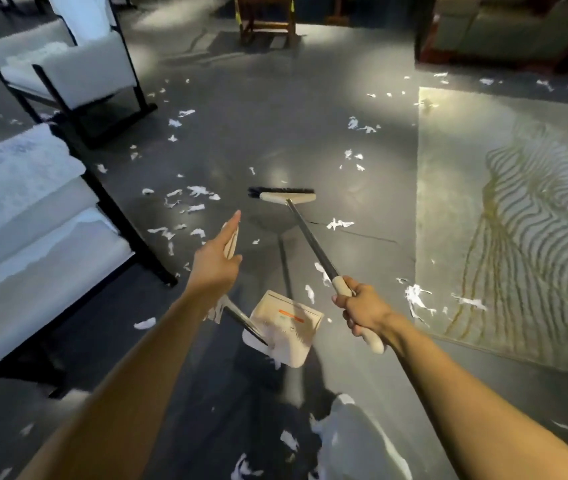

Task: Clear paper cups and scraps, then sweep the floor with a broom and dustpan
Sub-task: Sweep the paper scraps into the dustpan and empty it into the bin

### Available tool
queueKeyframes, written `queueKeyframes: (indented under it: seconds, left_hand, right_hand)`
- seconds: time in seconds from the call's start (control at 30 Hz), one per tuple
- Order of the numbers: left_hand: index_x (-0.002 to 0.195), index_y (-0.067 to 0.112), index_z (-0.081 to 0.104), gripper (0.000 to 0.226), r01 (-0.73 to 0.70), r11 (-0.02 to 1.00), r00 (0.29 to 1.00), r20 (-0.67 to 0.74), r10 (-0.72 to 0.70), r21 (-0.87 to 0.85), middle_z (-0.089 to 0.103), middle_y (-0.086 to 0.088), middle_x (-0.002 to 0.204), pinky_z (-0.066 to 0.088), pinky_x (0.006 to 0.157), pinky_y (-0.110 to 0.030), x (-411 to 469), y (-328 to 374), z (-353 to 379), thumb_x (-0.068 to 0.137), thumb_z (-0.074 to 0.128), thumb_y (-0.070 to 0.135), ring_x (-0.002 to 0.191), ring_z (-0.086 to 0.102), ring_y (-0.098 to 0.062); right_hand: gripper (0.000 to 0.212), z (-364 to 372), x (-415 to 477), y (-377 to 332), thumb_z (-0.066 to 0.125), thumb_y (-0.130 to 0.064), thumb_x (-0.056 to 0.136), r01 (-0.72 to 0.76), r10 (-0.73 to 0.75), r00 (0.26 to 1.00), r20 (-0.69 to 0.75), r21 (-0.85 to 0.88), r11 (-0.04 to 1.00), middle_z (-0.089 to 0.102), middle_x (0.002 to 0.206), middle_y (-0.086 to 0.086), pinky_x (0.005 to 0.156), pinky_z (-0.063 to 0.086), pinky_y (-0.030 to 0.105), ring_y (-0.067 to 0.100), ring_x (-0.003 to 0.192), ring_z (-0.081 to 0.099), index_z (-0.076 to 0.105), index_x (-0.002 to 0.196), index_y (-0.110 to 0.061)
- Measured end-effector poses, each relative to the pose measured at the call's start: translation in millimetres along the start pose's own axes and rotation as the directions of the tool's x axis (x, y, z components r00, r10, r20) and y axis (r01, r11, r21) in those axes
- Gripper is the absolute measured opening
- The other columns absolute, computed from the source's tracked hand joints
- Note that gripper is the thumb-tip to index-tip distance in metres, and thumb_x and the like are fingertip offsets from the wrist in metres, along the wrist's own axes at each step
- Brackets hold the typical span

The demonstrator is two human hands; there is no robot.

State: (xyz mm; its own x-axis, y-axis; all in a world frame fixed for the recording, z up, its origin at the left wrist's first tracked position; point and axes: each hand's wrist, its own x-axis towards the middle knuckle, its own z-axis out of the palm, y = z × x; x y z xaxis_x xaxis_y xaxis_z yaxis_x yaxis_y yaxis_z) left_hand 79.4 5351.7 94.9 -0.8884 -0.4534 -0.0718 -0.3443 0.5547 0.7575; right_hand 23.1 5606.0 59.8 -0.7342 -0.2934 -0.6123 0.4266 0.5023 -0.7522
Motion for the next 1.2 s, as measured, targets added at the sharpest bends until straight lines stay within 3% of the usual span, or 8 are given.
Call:
queueKeyframes:
  seconds: [0.23,0.37,0.5,0.63,0.73,0.87,1.07,1.2]
  left_hand:
    - [0.141,0.06,0.025,0.078,0.118,0.993,0.991,-0.063,-0.115,0.032,0.055,-0.007,0.132,0.039,0.043,-0.008,226.2,53.5,52.0,0.091,0.05,0.005,0.068,0.057,-0.006]
    - [0.149,0.045,0.021,0.075,0.14,0.982,0.986,-0.105,-0.127,0.124,0.059,-0.012,0.127,0.044,0.068,-0.025,343.7,96.9,59.6,0.093,0.049,0.005,0.077,0.057,-0.021]
    - [0.147,0.047,0.024,0.074,0.171,0.982,0.968,-0.197,-0.154,0.077,0.056,-0.015,0.132,0.053,0.077,-0.034,450.1,123.5,53.4,0.093,0.05,0.005,0.083,0.062,-0.026]
    - [0.146,0.051,0.024,0.075,0.215,0.975,0.948,-0.254,-0.194,0.06,0.056,-0.016,0.129,0.056,0.082,-0.044,570.6,127.0,49.0,0.09,0.044,0.005,0.084,0.063,-0.033]
    - [0.146,0.05,0.025,0.073,0.211,0.976,0.946,-0.26,-0.193,0.044,0.059,-0.016,0.121,0.056,0.08,-0.042,674.0,119.6,45.7,0.092,0.044,0.005,0.081,0.062,-0.033]
    - [0.146,0.05,0.024,0.072,0.205,0.979,0.948,-0.254,-0.192,0.022,0.06,-0.013,0.113,0.05,0.059,-0.03,809.6,117.1,29.7,0.093,0.044,0.005,0.062,0.057,-0.019]
    - [0.146,0.05,0.023,0.074,0.219,0.974,0.939,-0.283,-0.195,0.055,0.059,-0.009,0.126,0.039,0.059,-0.017,1010.0,127.7,2.4,0.092,0.046,0.006,0.064,0.05,-0.002]
    - [0.147,0.046,0.028,0.074,0.245,0.969,0.919,-0.326,-0.221,0.033,0.062,-0.009,0.125,0.043,0.067,-0.023,1142.8,114.9,-3.7,0.089,0.046,0.003,0.061,0.05,-0.005]
  right_hand:
    - [0.029,-112.6,183.5,-111.3,0.047,-0.005,0.098,0.013,-0.013,1.0,0.028,0.006,1.0,0.049,0.05,0.002,0.036,0.035,0.019,0.01,0.038,0.038,0.049,0.126,-0.013]
    - [0.025,-173.3,278.8,-198.4,0.044,-0.013,0.101,0.017,-0.008,0.996,0.089,-0.095,0.995,0.042,0.068,0.008,0.045,0.033,0.025,0.016,0.052,0.035,0.049,0.124,-0.005]
    - [0.014,-197.3,367.4,-281.4,0.048,-0.012,0.099,0.084,-0.069,0.99,0.122,-0.124,0.989,0.045,0.069,0.009,0.039,0.036,0.018,0.013,0.051,0.038,0.05,0.113,-0.01]
    - [0.018,-201.7,473.0,-350.3,0.047,-0.012,0.099,0.111,-0.087,0.985,0.151,-0.159,0.981,0.045,0.068,0.008,0.047,0.037,0.024,0.014,0.053,0.039,0.05,0.117,-0.007]
    - [0.023,-199.2,561.4,-403.5,0.047,-0.012,0.1,0.119,-0.095,0.985,0.144,-0.17,0.978,0.046,0.071,0.01,0.048,0.036,0.025,0.015,0.054,0.04,0.049,0.122,-0.008]
    - [0.029,-198.0,671.7,-500.4,0.049,-0.013,0.099,0.129,-0.095,0.983,0.16,-0.219,0.967,0.047,0.076,0.01,0.047,0.039,0.025,0.016,0.057,0.042,0.047,0.128,-0.013]
    - [0.007,-213.0,825.2,-627.0,0.046,-0.013,0.098,0.133,-0.09,0.978,0.191,-0.227,0.965,0.043,0.067,0.007,0.046,0.032,0.026,0.015,0.054,0.035,0.051,0.101,-0.018]
    - [0.002,-214.5,958.1,-706.3,0.05,-0.018,0.098,0.182,-0.11,0.967,0.231,-0.319,0.93,0.047,0.068,0.001,0.051,0.035,0.026,0.013,0.058,0.041,0.052,0.099,-0.018]
